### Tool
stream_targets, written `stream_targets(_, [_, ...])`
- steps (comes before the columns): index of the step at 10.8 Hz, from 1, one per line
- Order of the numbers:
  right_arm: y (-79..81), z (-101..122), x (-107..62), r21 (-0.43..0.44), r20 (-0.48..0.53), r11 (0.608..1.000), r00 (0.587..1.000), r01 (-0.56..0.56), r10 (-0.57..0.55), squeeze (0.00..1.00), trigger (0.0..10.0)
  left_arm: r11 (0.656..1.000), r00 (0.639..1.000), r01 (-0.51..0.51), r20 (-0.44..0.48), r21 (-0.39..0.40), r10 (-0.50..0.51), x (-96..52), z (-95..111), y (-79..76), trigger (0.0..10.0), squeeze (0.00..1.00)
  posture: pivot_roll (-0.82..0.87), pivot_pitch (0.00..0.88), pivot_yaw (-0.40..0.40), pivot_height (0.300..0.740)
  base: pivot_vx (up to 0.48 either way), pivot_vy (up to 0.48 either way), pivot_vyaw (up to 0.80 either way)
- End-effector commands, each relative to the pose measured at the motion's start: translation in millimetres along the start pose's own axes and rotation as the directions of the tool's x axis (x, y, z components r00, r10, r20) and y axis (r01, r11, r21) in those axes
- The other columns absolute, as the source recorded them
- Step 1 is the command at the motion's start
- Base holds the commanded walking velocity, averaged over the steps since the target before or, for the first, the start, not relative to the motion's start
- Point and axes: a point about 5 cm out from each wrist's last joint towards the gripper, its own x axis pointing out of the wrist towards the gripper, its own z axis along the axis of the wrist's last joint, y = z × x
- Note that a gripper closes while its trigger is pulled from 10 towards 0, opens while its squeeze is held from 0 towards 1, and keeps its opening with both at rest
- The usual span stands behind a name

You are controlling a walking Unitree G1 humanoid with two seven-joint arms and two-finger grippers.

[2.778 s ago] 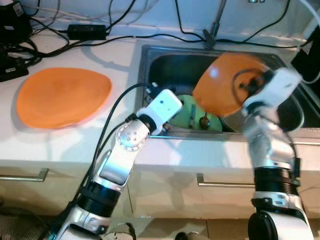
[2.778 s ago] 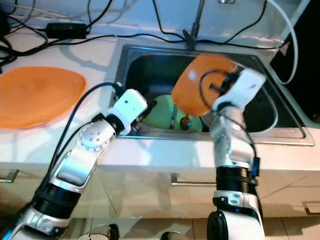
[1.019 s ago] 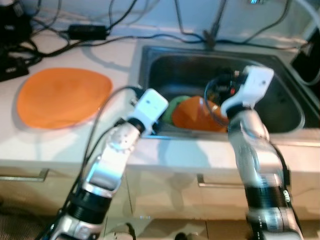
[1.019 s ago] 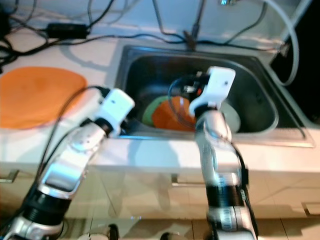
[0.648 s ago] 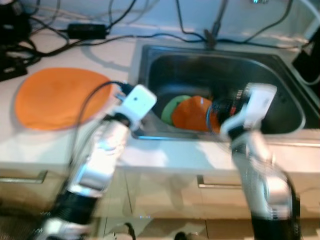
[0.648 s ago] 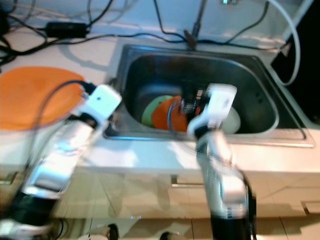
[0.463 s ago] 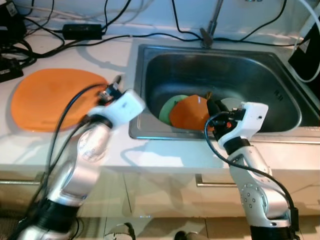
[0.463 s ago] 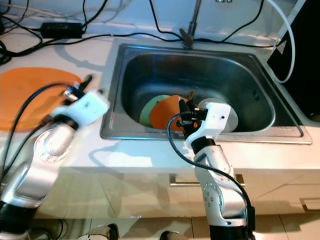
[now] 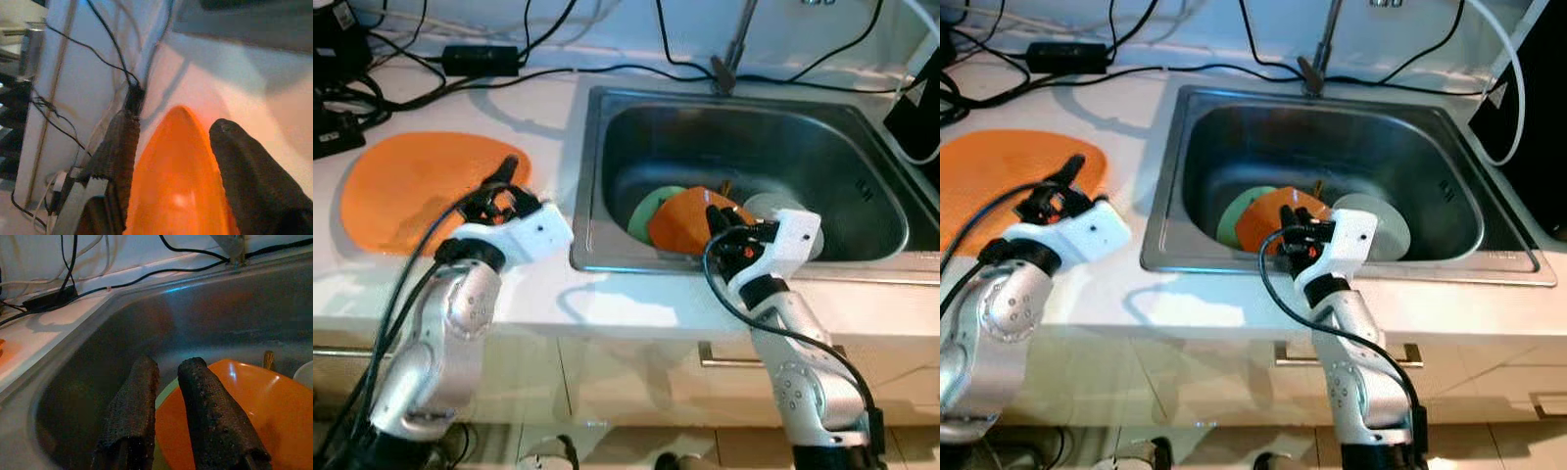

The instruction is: Kitchen organization

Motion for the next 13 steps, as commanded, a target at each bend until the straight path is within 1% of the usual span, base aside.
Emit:
stream_targets(1, [-0.9, -3, 0.9, 0.0, -0.013, 1.0, 1.0, 0.003, -0.003, 0.0, 10.0, 0.999, 0.999, 0.041, -0.029, 0.032, -0.04, -5.8, 1, -0.3, 10.0, 0.0, 0.11, 0.129, -0.076, 0.74, 0.0, 0.0, 0.0])
stream_targets(4, [0.7, -3, 3.3, 0.006, -0.012, 1.0, 1.0, -0.001, 0.001, 0.0, 10.0, 0.995, 0.989, 0.098, -0.115, 0.031, -0.094, -10.1, -7, -1.1, 10.0, 0.0, 0.11, 0.127, -0.077, 0.74, 0.0, 0.0, 0.0])
stream_targets(5, [-0.2, -3, 4.0, 0.01, -0.011, 1.0, 1.0, 0.006, -0.006, 0.0, 10.0, 0.989, 0.975, 0.139, -0.177, 0.04, -0.13, -11.4, -14, -1.2, 10.0, 0.0, 0.11, 0.127, -0.077, 0.74, 0.0, 0.0, 0.0])
stream_targets(6, [-0.4, -2, 5.0, 0.014, -0.01, 1.0, 1.0, 0.009, -0.009, 0.0, 10.0, 0.984, 0.962, 0.168, -0.229, 0.052, -0.152, -9.8, -24, -2.0, 10.0, 0.0, 0.11, 0.128, -0.078, 0.74, 0.0, 0.0, 0.0])
stream_targets(7, [0.2, -2, 5.6, 0.016, -0.009, 1.0, 1.0, 0.01, -0.009, 0.0, 10.0, 0.981, 0.954, 0.183, -0.254, 0.058, -0.162, -8.5, -31, -3.4, 10.0, 0.0, 0.11, 0.127, -0.078, 0.74, 0.0, 0.0, 0.0])
stream_targets(10, [1.3, -1, 8.2, 0.024, -0.002, 1.0, 1.0, 0.014, -0.014, 0.0, 10.0, 0.964, 0.928, 0.241, -0.319, 0.115, -0.194, 2.3, -48, -9.1, 10.0, 0.0, 0.11, 0.121, -0.075, 0.74, 0.0, 0.0, 0.0])
stream_targets(12, [1.7, -1, 9.8, 0.027, 0.001, 0.999, 1.0, 0.018, -0.018, 0.0, 10.0, 0.95, 0.918, 0.282, -0.324, 0.132, -0.227, 13.8, -53, -16.4, 10.0, 0.0, 0.1, 0.117, -0.074, 0.74, 0.0, 0.0, 0.0])
stream_targets(13, [1.6, 0, 10.5, 0.028, 0.004, 0.999, 1.0, 0.02, -0.02, 0.0, 10.0, 0.949, 0.922, 0.285, -0.31, 0.136, -0.232, 20.5, -51, -18.6, 0.0, 0.0, 0.1, 0.113, -0.073, 0.74, 0.0, 0.0, 0.0])
